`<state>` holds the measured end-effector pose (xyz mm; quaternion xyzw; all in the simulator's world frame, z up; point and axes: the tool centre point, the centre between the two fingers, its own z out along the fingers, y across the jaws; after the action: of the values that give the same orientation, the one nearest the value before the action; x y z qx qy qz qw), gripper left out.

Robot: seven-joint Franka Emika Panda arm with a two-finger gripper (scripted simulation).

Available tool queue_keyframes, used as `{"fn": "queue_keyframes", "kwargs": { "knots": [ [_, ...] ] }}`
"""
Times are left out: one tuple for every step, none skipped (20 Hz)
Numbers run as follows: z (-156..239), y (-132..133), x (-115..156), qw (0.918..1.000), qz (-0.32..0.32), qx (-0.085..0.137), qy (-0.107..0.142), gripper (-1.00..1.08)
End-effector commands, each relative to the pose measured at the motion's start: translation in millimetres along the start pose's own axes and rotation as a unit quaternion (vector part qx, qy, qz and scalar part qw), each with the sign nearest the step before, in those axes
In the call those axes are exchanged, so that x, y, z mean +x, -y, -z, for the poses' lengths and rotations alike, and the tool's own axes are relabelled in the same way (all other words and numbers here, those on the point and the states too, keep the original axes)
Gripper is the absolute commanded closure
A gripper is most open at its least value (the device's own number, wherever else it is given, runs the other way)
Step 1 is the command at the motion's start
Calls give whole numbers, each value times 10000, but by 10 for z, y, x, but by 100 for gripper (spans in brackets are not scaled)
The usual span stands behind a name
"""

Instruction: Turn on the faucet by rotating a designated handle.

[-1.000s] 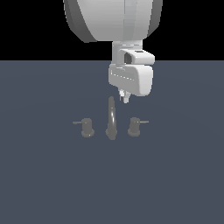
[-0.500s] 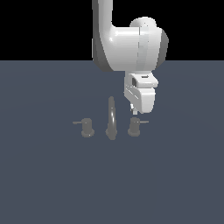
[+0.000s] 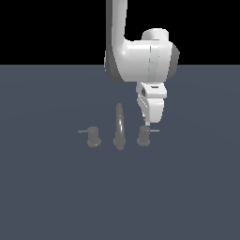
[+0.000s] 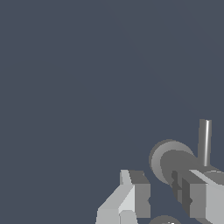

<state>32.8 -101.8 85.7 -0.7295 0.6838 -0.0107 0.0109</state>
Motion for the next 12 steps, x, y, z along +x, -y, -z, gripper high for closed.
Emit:
{"fn": "queue_keyframes", "kwargs": {
  "knots": [
    [-212, -131, 184, 9997, -201, -154, -4, 108],
    [-216, -129, 189, 9997, -211, -154, -2, 108],
    [-217, -129, 190, 9997, -214, -153, -2, 108],
    [-217, -129, 190, 9997, -214, -153, -2, 108],
    [-217, -129, 190, 9997, -214, -153, -2, 108],
    [-217, -129, 190, 9997, -214, -153, -2, 108],
    [3, 41, 9, 10000, -63, 36, 2, 108],
    [-17, -7, 43, 10000, -77, 18, 2, 108],
    [-38, -55, 77, 10000, -92, 0, 2, 108],
    [-58, -104, 111, 9999, -106, -18, 2, 108],
    [-79, -154, 146, 9999, -121, -37, 2, 108],
    [-99, -204, 180, 9999, -136, -55, 2, 108]
  ]
}}
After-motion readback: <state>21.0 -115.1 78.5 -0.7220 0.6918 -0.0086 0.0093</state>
